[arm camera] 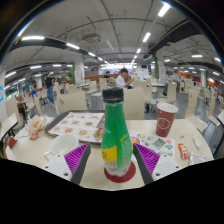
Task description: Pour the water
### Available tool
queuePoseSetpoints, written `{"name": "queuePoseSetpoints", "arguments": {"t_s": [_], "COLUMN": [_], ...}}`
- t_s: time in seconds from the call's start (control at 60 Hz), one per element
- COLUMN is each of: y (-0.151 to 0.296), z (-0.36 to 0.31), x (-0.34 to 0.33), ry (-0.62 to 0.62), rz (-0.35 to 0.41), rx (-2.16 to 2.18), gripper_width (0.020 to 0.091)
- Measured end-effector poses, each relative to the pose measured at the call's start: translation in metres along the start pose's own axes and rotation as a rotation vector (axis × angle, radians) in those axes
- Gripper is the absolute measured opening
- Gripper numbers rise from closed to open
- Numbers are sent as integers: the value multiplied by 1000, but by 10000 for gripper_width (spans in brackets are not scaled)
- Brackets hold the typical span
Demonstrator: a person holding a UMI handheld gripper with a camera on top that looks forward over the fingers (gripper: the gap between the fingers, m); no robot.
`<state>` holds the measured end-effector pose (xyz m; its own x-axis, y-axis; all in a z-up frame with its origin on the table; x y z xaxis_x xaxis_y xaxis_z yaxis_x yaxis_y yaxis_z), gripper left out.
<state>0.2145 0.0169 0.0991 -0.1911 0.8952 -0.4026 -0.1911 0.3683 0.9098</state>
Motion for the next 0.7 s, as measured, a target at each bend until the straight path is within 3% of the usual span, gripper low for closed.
{"name": "queuePoseSetpoints", "arguments": {"t_s": [0.067,0.317,0.5,0.7], "y": [-4,16,47,86], "z": [-2,-42,-156,-293], "x": [-14,-113,-180,-212], "ry": [-49,-175,-164,-110], "rz": [-59,-162,-242,-222], "rx": [-6,0,-20,-36], "gripper_width": [856,858,852,850]}}
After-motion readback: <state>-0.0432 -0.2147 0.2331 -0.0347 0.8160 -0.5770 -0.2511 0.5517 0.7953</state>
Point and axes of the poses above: the point between the fingertips, and its own axes, seen from behind it with the camera up: z to the right, y up, x forward, the way the camera looks, the point moved 8 cm from there along -x, backward, against the way the camera looks, and after that the axes turned 11 degrees about -x, right-handed, at the moved point
